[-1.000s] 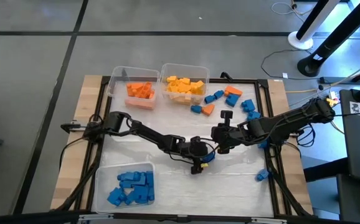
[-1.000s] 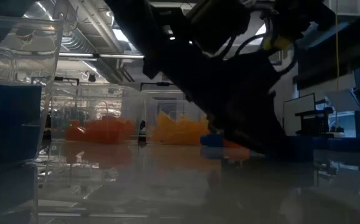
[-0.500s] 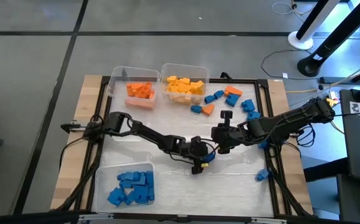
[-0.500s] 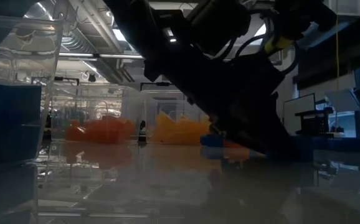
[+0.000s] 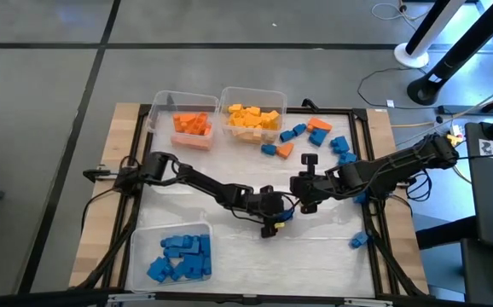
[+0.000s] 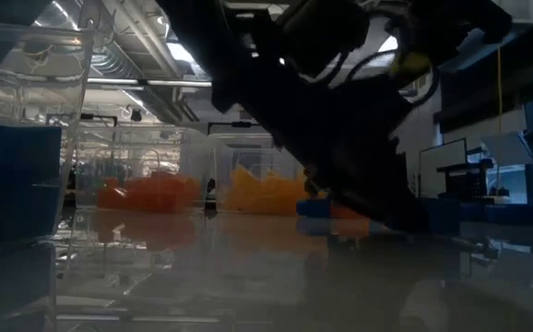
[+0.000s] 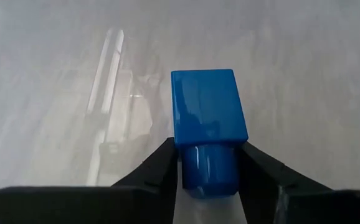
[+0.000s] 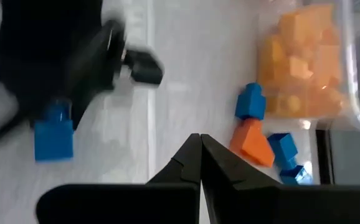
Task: Sort blocks
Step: Put the blue game piece into the bottom transparent bin
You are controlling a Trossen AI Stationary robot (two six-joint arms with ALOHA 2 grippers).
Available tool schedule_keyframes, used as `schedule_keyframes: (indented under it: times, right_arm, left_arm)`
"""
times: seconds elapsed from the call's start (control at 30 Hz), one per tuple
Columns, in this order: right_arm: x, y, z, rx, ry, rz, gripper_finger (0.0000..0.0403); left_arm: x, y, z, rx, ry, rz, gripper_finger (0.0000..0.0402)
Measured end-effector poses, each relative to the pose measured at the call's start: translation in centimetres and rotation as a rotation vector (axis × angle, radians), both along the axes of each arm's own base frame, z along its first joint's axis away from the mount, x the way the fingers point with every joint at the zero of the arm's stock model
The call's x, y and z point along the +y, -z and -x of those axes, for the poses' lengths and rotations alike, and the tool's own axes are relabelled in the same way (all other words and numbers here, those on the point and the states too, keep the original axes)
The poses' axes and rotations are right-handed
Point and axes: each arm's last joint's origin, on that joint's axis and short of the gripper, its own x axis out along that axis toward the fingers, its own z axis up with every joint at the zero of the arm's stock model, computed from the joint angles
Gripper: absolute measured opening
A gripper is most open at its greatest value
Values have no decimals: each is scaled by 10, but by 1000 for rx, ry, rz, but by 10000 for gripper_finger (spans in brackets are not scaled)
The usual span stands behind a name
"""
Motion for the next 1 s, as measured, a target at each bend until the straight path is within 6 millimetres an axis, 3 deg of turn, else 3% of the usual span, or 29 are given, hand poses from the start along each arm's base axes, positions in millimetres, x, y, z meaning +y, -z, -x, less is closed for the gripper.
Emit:
schedule_keyframes:
  times: [0.27, 0.5, 0.77, 1.0]
  right_arm:
    - [-4, -12, 15, 2, -13, -27, 7]
    - [-15, -42, 49, -93, -11, -51, 7]
    - [-26, -53, 95, -13, 30, -202, 7]
    - [-22, -42, 94, 52, 5, -317, 7]
  left_arm:
    - [1, -55, 22, 71, 45, -51, 115]
    - [-2, -104, 58, 178, 78, -143, 115]
    - [-6, -166, 123, 305, -6, -192, 114]
    - [-41, -217, 194, 281, 26, -85, 114]
